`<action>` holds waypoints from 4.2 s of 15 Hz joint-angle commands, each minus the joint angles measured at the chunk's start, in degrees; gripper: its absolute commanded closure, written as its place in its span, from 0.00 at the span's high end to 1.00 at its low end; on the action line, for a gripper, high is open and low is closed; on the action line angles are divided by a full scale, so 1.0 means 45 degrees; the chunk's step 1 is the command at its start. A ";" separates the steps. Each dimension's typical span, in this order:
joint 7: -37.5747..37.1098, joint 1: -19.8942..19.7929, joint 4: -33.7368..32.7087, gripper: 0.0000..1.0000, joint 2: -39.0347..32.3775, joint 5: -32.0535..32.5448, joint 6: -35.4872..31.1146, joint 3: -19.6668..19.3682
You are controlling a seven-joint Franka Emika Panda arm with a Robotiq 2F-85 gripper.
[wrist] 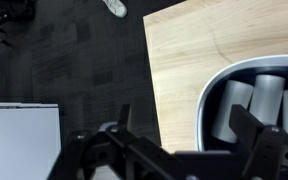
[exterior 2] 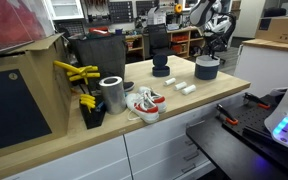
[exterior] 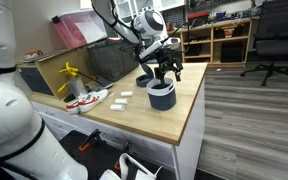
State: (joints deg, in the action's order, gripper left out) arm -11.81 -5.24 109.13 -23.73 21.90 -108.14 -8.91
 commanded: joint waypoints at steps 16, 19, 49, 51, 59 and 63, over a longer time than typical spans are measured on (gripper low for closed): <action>0.2011 -0.1301 0.3343 1.00 0.0876 -0.5039 -0.3800 0.0021; 0.2257 -0.1314 0.3696 1.00 0.1223 -0.4860 -0.3431 -0.0042; 0.2587 -0.1517 0.5736 1.00 0.3402 -0.1534 -0.2967 -0.1090; 0.2680 -0.1522 0.5812 1.00 0.3778 -0.1740 -0.2944 -0.0985; 0.2836 -0.1475 0.5330 1.00 0.4894 -0.2745 -0.2631 -0.0788; 0.2929 -0.1333 0.4995 1.00 0.4831 -0.3330 -0.2721 -0.0605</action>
State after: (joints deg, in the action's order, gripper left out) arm -0.13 -11.55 132.57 -2.39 9.11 -120.48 -12.34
